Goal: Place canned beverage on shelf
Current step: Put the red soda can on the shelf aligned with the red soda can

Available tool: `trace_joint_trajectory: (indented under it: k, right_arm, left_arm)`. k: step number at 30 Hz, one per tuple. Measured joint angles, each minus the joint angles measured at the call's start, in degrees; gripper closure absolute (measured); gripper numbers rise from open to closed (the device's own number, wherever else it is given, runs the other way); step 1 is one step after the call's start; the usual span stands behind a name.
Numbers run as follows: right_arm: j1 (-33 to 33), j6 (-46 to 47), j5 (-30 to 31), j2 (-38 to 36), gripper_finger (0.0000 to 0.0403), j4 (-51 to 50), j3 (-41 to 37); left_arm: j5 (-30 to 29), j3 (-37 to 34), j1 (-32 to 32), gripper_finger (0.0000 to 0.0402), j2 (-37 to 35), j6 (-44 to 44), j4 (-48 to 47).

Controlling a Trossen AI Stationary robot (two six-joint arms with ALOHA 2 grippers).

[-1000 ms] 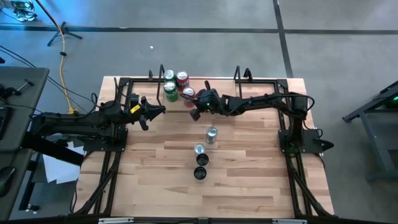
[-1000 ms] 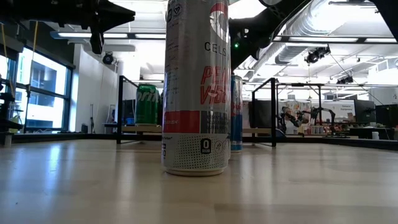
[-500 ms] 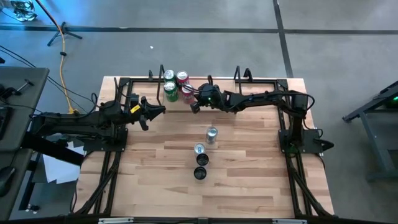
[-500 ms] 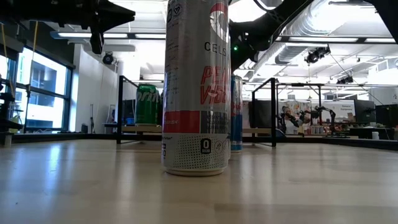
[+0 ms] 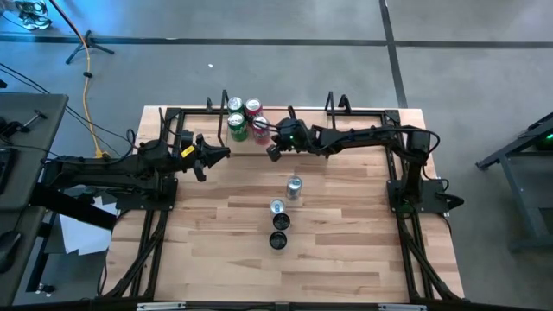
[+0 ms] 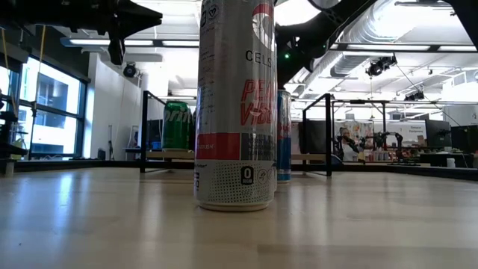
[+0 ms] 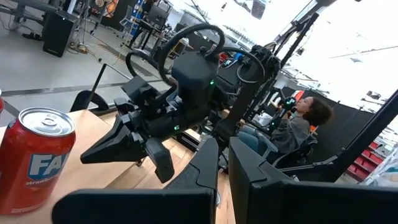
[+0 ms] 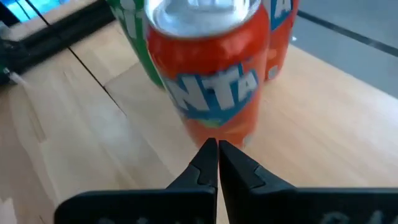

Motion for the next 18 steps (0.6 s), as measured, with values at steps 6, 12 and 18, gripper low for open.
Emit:
trace_joint_trajectory:
  k: [6, 12, 18]
  right_arm:
    - [-0.07, 0.15, 1.91, 0.01, 0.0403, 3.11, 0.01]
    - [-0.52, 3.53, 2.36, 1.45, 0.0403, 6.36, 0.07]
    - [-0.52, 5.10, 1.89, 2.86, 0.0403, 8.39, 0.04]
  left_arm:
    - [0.08, 0.00, 0.01, 0.0400, 0.00, -0.02, 0.01]
    - [0.15, 0.00, 0.00, 0.0400, 0.02, -0.02, 0.00]
    - [0.17, 0.00, 0.01, 0.0400, 0.00, -0.04, 0.03]
